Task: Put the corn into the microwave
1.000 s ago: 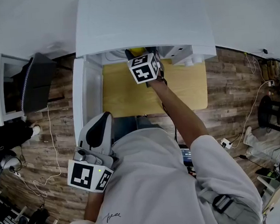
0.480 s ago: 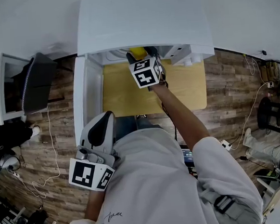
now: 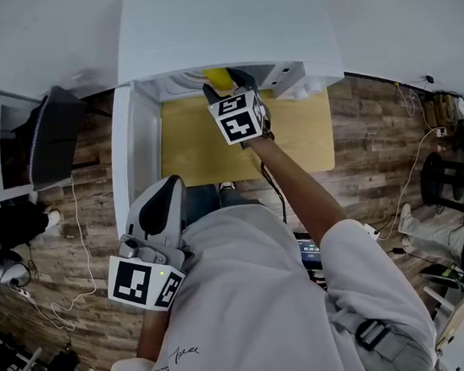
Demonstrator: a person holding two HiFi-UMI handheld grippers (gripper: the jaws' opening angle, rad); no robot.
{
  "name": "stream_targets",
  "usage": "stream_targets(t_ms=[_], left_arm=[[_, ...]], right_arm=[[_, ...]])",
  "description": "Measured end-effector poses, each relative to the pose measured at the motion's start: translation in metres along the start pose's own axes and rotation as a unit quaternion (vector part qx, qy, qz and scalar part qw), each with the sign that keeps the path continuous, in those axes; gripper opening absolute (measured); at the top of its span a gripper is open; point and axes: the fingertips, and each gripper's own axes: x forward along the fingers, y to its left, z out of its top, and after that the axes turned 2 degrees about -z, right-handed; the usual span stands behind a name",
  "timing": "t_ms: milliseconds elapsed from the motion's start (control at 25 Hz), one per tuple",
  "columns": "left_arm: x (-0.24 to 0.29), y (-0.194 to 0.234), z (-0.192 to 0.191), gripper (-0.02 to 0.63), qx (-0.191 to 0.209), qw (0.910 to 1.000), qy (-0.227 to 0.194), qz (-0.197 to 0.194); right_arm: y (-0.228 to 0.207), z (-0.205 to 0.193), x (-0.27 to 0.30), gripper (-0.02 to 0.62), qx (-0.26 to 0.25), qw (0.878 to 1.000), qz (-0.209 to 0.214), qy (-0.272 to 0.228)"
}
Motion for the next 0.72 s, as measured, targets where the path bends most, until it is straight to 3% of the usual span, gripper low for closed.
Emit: stream_targets(t_ms=[720], left_arm=[[-0.006, -0.007, -0.005, -0.006, 0.003, 0.9999, -0.012, -0.001]], right_arm=[[0.002, -0.008, -0.041, 0.21, 0.046, 0.999, 0.018, -0.009]])
